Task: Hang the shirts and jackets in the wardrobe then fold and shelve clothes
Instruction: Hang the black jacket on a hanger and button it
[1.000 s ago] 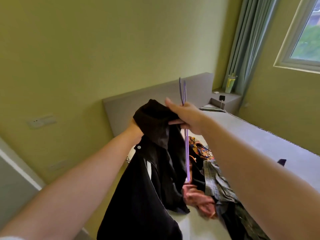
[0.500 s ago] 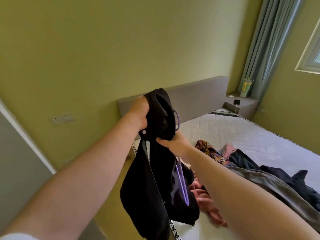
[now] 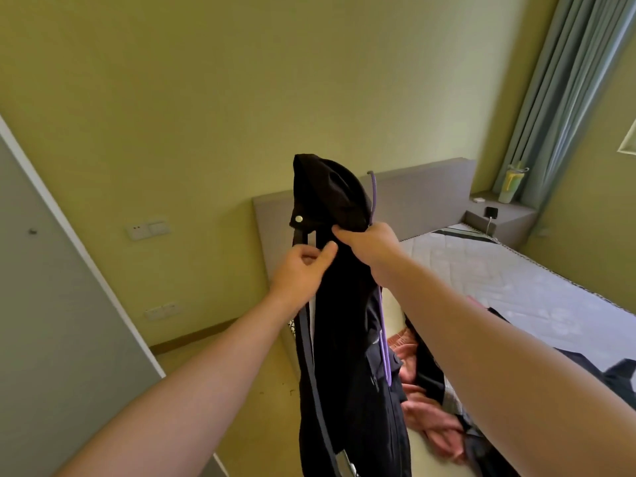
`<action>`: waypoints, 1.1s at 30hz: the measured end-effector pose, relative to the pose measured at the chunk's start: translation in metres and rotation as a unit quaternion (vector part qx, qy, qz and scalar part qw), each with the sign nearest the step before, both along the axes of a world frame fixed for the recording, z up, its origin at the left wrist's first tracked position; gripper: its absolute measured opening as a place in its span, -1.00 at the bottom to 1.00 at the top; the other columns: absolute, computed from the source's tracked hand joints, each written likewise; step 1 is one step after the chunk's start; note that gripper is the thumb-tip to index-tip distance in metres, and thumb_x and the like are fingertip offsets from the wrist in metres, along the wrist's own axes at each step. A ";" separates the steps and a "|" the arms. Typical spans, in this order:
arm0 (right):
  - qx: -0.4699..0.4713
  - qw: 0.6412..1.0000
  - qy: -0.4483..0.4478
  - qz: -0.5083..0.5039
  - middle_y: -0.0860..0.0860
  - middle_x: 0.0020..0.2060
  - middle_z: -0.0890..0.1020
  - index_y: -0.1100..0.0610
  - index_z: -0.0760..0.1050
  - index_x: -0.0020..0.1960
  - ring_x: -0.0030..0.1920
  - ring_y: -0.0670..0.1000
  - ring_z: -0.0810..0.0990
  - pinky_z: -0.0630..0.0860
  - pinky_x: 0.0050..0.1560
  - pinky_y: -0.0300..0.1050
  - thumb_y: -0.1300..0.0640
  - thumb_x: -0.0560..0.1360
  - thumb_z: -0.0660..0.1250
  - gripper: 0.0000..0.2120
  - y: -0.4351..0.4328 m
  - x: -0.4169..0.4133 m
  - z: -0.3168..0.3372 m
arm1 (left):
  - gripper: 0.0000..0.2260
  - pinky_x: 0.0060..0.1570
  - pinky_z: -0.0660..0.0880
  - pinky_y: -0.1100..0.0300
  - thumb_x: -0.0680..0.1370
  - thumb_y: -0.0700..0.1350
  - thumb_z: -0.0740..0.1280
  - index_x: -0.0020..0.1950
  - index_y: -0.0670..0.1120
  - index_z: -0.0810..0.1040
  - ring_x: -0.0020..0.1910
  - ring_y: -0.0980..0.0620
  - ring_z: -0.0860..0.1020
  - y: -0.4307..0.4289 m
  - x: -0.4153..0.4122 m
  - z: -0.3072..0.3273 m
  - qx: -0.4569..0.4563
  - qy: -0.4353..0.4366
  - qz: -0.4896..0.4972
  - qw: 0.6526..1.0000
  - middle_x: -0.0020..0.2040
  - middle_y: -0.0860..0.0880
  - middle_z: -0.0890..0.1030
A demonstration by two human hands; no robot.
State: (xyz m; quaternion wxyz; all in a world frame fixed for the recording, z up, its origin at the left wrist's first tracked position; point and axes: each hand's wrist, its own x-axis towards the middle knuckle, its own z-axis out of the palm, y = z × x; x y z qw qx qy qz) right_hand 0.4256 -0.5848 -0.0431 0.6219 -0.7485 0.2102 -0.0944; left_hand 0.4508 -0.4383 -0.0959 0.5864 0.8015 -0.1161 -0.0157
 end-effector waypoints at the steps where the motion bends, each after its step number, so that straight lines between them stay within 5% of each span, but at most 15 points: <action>1: 0.008 1.000 0.004 0.007 0.03 -0.11 0.63 0.07 0.51 -0.02 -0.15 0.01 0.60 0.42 -0.36 -0.18 -0.15 0.40 0.51 -0.64 0.001 -0.002 0.001 | -0.58 -0.22 0.50 0.32 0.45 0.36 0.35 0.08 0.07 0.57 -0.10 0.15 0.65 -0.002 -0.001 -0.003 -0.021 0.018 -0.048 0.998 -0.10 0.10 0.67; 5: 0.046 0.998 0.014 0.039 0.06 -0.05 0.66 0.11 0.54 0.08 -0.05 0.07 0.64 0.55 -0.19 -0.10 -0.16 0.39 0.52 -0.56 0.000 -0.011 0.006 | -0.87 -0.05 0.59 0.13 0.63 -0.02 0.33 -0.06 0.04 0.65 -0.05 0.00 0.66 -0.002 0.006 -0.013 -0.092 0.062 -0.094 0.989 -0.14 0.05 0.69; 8: 0.054 0.998 0.024 0.037 0.07 -0.07 0.66 0.10 0.52 -0.01 -0.08 0.08 0.65 0.54 -0.27 -0.10 -0.16 0.35 0.56 -0.58 -0.013 -0.016 0.012 | -0.83 0.08 0.60 0.04 0.64 -0.14 0.27 0.18 -0.10 0.59 0.07 -0.07 0.67 0.006 0.011 -0.011 -0.134 0.159 -0.098 0.973 0.06 -0.07 0.70; 10: 0.027 0.999 0.042 0.012 0.06 -0.11 0.65 0.08 0.49 -0.08 -0.13 0.07 0.63 0.48 -0.36 -0.14 -0.15 0.34 0.57 -0.60 -0.026 -0.018 0.013 | -0.71 0.15 0.58 -0.04 0.58 -0.11 0.30 0.27 -0.15 0.57 0.14 -0.12 0.66 0.018 0.016 -0.002 -0.152 0.209 -0.135 0.956 0.16 -0.15 0.67; 14: -0.046 0.995 0.073 -0.054 0.04 -0.16 0.58 0.09 0.44 -0.10 -0.21 0.03 0.55 0.43 -0.33 -0.13 -0.12 0.37 0.56 -0.61 -0.056 -0.022 -0.012 | -0.66 -0.02 0.63 0.11 0.49 -0.02 0.50 0.19 -0.14 0.67 0.15 -0.14 0.66 0.038 0.026 0.029 -0.036 0.210 -0.260 0.942 0.19 -0.16 0.67; 19: -0.055 0.988 0.124 -0.076 0.01 -0.15 0.53 0.11 0.42 0.06 -0.18 0.04 0.52 0.48 -0.07 -0.03 -0.09 0.35 0.58 -0.51 -0.077 -0.031 -0.054 | -0.81 -0.09 0.63 0.12 0.55 -0.17 0.39 0.10 -0.21 0.69 0.12 -0.16 0.67 0.036 0.043 0.051 -0.121 0.200 -0.222 0.947 0.16 -0.22 0.67; 25: -0.048 0.988 0.133 -0.055 0.03 -0.10 0.54 0.08 0.39 -0.01 -0.17 0.02 0.52 0.51 -0.11 -0.04 0.02 0.32 0.63 -0.54 -0.084 -0.037 -0.074 | -0.70 -0.04 0.62 0.04 0.36 -0.14 0.49 0.04 -0.24 0.71 0.02 -0.19 0.69 0.031 0.049 0.051 0.064 0.290 -0.238 0.925 0.07 -0.23 0.70; 30: -0.089 0.983 0.152 -0.055 0.01 -0.12 0.51 0.03 0.33 -0.14 -0.20 -0.02 0.48 0.47 -0.09 -0.03 0.08 0.35 0.61 -0.58 -0.093 -0.042 -0.084 | -0.75 0.16 0.58 -0.05 0.46 -0.27 0.42 0.14 -0.25 0.66 0.05 -0.20 0.68 0.025 0.049 0.036 0.033 0.280 -0.164 0.945 0.08 -0.24 0.69; 33: -0.099 0.980 0.161 -0.063 0.05 -0.08 0.53 0.11 0.36 -0.09 -0.16 0.01 0.52 0.48 -0.09 -0.03 0.09 0.34 0.61 -0.58 -0.097 -0.043 -0.088 | -0.80 0.03 0.62 0.01 0.54 -0.32 0.36 0.15 -0.22 0.63 0.04 -0.17 0.69 0.021 0.049 0.031 -0.006 0.231 -0.176 0.957 0.05 -0.21 0.71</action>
